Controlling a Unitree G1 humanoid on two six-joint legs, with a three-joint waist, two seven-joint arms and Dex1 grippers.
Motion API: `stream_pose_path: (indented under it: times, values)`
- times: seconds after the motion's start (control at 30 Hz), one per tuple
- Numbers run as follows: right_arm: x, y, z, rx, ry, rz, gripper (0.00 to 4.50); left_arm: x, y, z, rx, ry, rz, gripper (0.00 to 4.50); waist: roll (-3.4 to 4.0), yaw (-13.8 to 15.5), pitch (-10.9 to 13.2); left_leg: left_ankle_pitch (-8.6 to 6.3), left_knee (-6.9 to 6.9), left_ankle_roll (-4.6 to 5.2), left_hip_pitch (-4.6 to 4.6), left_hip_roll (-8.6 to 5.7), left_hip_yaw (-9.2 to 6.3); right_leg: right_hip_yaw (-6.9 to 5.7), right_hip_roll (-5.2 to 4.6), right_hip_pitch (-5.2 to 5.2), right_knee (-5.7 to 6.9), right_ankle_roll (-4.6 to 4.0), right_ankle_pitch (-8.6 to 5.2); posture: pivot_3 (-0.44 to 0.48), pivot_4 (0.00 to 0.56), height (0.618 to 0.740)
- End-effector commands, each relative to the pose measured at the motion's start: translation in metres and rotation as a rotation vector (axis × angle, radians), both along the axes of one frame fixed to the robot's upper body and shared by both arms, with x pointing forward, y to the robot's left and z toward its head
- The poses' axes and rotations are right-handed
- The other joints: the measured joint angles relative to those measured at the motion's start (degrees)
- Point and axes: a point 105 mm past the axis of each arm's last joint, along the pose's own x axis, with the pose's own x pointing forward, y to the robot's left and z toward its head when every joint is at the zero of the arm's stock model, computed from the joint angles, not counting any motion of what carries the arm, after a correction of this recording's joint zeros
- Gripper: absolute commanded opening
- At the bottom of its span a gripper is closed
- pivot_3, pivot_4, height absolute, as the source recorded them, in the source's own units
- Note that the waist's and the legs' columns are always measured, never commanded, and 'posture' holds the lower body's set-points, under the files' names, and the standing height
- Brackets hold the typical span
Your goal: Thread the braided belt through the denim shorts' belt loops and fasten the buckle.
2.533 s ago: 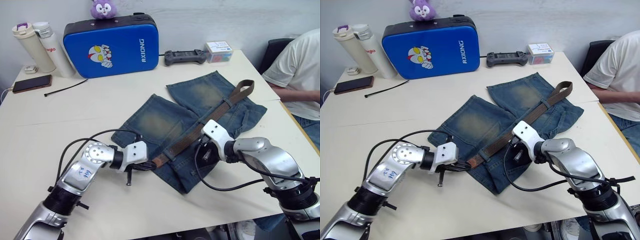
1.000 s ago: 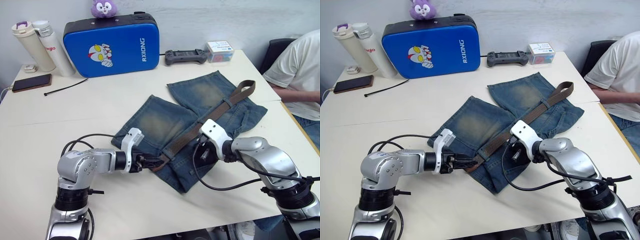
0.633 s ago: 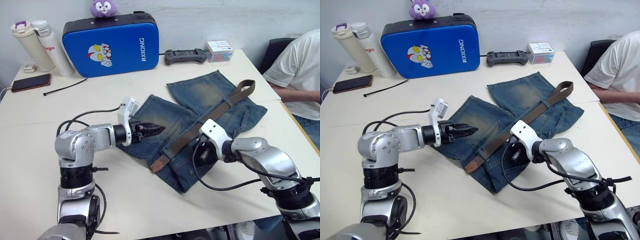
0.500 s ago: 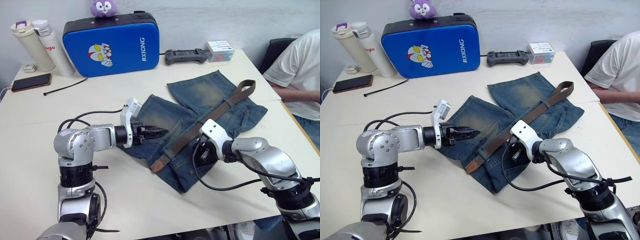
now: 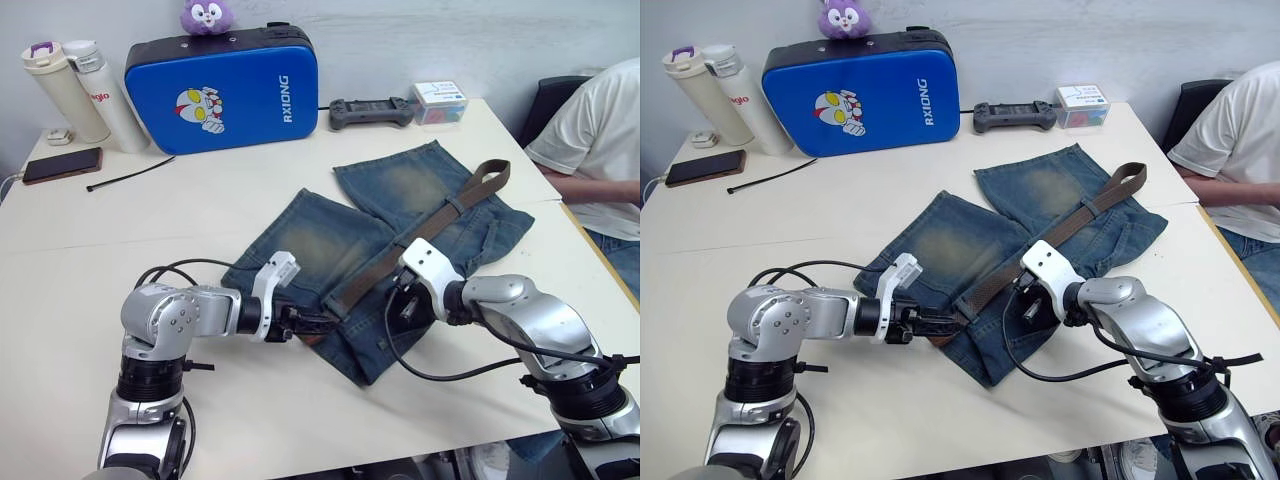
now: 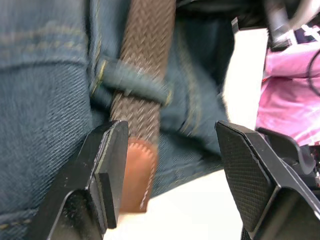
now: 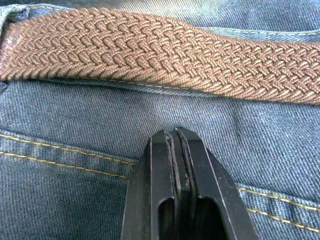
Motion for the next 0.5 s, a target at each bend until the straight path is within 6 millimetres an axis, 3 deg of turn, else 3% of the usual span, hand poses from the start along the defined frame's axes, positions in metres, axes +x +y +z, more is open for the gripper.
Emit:
stream_pose_path:
  times: [0.03, 0.17, 0.5]
  values:
    - [-0.006, 0.003, -0.014, -0.006, 0.06, 0.004, 0.0, 0.005, 0.008, -0.005, 0.019, 0.0, 0.052, 3.09, 0.0, 0.0, 0.0, 0.0, 0.0, 0.0, 0.0, 0.0, 0.0, 0.0, 0.0, 0.0, 0.0, 0.0, 0.0, 0.0, 0.15, 0.74]
    - [-0.006, 0.003, -0.014, -0.007, 0.061, 0.008, 0.0, 0.005, 0.01, -0.008, 0.025, 0.004, 0.062, 3.09, 0.0, 0.0, 0.0, 0.0, 0.0, 0.0, 0.0, 0.0, 0.0, 0.0, 0.0, 0.0, 0.0, 0.0, 0.0, 0.0, 0.15, 0.74]
    - [-0.007, 0.003, -0.013, -0.008, 0.06, 0.007, 0.0, -0.019, -0.004, -0.014, 0.01, 0.053, -0.074, 3.09, 0.0, 0.0, 0.0, 0.0, -0.02, 0.0, 0.0, 0.0, 0.0, 0.0, 0.0, 0.0, -0.02, 0.0, 0.0, 0.0, 0.15, 0.74]
